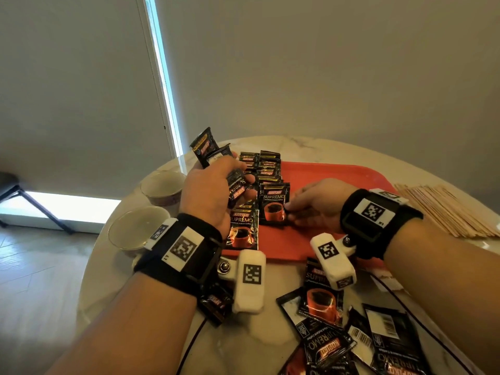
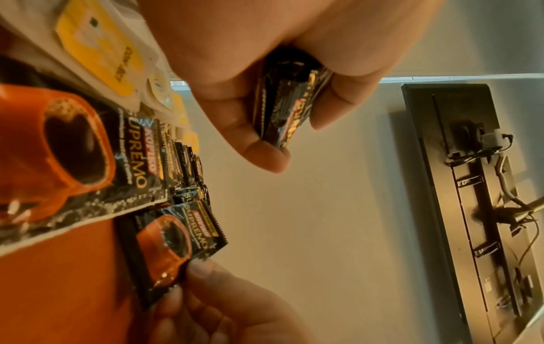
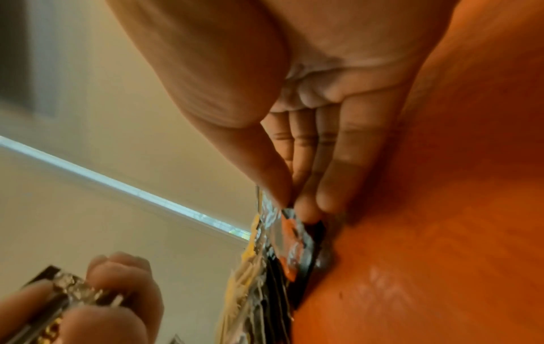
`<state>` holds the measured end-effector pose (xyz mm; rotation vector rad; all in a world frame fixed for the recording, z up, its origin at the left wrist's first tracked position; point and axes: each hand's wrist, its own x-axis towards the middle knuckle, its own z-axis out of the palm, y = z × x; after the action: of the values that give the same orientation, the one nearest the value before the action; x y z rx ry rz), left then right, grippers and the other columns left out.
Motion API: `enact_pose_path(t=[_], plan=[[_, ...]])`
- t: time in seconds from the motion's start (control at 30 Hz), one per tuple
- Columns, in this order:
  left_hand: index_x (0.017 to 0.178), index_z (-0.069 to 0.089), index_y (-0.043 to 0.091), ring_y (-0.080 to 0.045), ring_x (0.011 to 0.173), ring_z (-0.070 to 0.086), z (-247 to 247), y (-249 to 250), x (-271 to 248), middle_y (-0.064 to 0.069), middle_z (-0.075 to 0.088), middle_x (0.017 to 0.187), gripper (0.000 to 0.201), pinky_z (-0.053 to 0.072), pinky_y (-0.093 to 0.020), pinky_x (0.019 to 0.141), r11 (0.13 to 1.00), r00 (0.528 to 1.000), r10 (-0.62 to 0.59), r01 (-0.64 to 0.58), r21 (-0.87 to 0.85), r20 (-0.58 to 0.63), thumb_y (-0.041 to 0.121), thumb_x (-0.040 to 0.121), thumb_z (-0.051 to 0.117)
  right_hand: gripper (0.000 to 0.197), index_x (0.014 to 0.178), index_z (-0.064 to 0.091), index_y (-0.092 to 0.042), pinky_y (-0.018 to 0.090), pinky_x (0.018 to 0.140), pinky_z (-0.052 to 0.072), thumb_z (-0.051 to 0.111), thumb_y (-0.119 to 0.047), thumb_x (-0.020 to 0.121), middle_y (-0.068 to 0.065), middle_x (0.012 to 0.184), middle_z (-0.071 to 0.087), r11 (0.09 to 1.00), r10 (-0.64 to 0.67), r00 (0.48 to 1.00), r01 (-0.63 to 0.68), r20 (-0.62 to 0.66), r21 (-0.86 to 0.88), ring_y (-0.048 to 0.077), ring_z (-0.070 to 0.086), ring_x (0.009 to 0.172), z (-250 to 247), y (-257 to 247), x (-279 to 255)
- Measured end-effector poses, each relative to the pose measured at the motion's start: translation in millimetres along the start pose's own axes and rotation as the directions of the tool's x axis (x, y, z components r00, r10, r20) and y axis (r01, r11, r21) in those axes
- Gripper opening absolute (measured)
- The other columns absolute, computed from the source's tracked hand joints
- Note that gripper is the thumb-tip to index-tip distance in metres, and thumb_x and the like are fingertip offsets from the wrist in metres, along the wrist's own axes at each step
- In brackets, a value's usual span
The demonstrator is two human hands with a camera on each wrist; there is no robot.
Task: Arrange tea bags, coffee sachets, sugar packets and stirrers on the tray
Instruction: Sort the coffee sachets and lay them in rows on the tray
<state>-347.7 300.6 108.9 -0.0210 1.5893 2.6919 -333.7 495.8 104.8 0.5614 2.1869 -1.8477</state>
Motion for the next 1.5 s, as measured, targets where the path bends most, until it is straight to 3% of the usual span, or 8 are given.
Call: enact_pose_path(t=[0.33, 0.6, 0.8, 0.93, 1.1, 1.27, 1.4, 1.5], plan=[[0.108, 0.066, 0.011, -0.02, 0.07, 0.071, 0, 3, 0, -0.001, 0.073, 0.07, 0.013, 0.058, -0.034, 0.058, 1.0, 1.0, -0.007, 0.007, 0.007, 0.007, 0.006, 0.095, 0.066, 0.012, 0.097, 0.073, 0.002, 0.032, 0.067, 0.062, 0.074, 0.003, 0.086, 0.014, 0.081, 0.076, 0.99, 0.054, 0.998, -0.058, -0.028, -0.132, 0.022, 0.072, 0.07, 4, -5, -1], [0.109, 0.066, 0.012, -0.02, 0.069, 0.071, 0, 3, 0, 0.0, 0.073, 0.068, 0.014, 0.058, -0.034, 0.059, 0.999, 1.0, -0.023, 0.023, 0.022, 0.008, 0.008, 0.096, 0.066, 0.015, 0.1, 0.074, 0.004, 0.034, 0.076, 0.062, 0.075, 0.002, 0.085, 0.016, 0.087, 0.075, 0.989, 0.064, 0.998, -0.067, -0.028, -0.132, 0.021, 0.072, 0.07, 2, -4, 2], [0.111, 0.065, 0.012, -0.019, 0.067, 0.071, 0, 3, 1, 0.0, 0.073, 0.069, 0.015, 0.058, -0.033, 0.059, 0.999, 0.999, -0.032, 0.032, 0.028, 0.016, 0.009, 0.096, 0.065, 0.007, 0.091, 0.069, -0.004, 0.033, 0.07, 0.058, 0.074, -0.008, 0.09, 0.01, 0.079, 0.067, 0.991, 0.041, 0.998, -0.048, -0.056, -0.123, 0.02, 0.064, 0.068, 1, -5, 1], [0.112, 0.066, 0.011, -0.02, 0.071, 0.071, 1, 2, 0, -0.002, 0.073, 0.076, 0.017, 0.058, -0.032, 0.056, 0.999, 0.999, -0.034, 0.034, 0.018, 0.01, 0.008, 0.095, 0.065, 0.01, 0.103, 0.067, -0.007, 0.034, 0.065, 0.061, 0.069, -0.008, 0.093, 0.008, 0.078, 0.067, 0.994, -0.018, 0.996, 0.009, -0.088, -0.109, 0.021, 0.066, 0.067, -3, -8, 5], [0.114, 0.065, 0.011, -0.023, 0.076, 0.071, 2, 2, -3, -0.007, 0.071, 0.089, 0.018, 0.058, -0.033, 0.057, 0.998, 0.998, -0.058, 0.058, 0.003, 0.026, 0.01, 0.096, 0.064, 0.009, 0.104, 0.07, -0.011, 0.037, 0.072, 0.06, 0.065, -0.01, 0.097, 0.005, 0.072, 0.068, 0.995, -0.041, 0.997, 0.035, -0.064, -0.095, 0.021, 0.066, 0.069, 0, -9, 4], [0.124, 0.064, 0.006, -0.026, 0.08, 0.075, 4, 2, -4, -0.012, 0.068, 0.102, 0.026, 0.062, -0.036, 0.061, 0.994, 0.994, -0.1, 0.101, -0.038, 0.044, 0.013, 0.1, 0.057, 0.005, 0.095, 0.066, -0.012, 0.028, 0.056, 0.055, 0.067, -0.017, 0.095, 0.004, 0.076, 0.061, 0.988, -0.137, 0.982, 0.145, -0.132, 0.053, 0.018, 0.059, 0.065, -3, -16, -2], [0.121, 0.069, 0.005, -0.027, 0.087, 0.078, 5, 1, -2, -0.017, 0.074, 0.106, 0.023, 0.063, -0.037, 0.062, 0.994, 0.994, -0.106, 0.107, -0.013, 0.036, 0.015, 0.102, 0.06, 0.011, 0.103, 0.069, -0.011, 0.028, 0.058, 0.05, 0.07, -0.017, 0.094, 0.003, 0.077, 0.064, 0.939, -0.31, 0.95, 0.303, 0.021, 0.161, 0.013, 0.057, 0.059, 5, -28, -19], [0.124, 0.069, 0.006, -0.029, 0.092, 0.079, 5, -1, -3, -0.016, 0.078, 0.108, 0.029, 0.063, -0.039, 0.067, 0.995, 0.993, -0.104, 0.104, -0.001, 0.049, 0.019, 0.099, 0.069, 0.016, 0.104, 0.071, -0.015, 0.029, 0.06, 0.052, 0.076, -0.02, 0.089, 0.002, 0.087, 0.068, 0.921, -0.387, 0.914, 0.379, 0.124, 0.084, 0.012, 0.06, 0.064, 17, -30, -28]])
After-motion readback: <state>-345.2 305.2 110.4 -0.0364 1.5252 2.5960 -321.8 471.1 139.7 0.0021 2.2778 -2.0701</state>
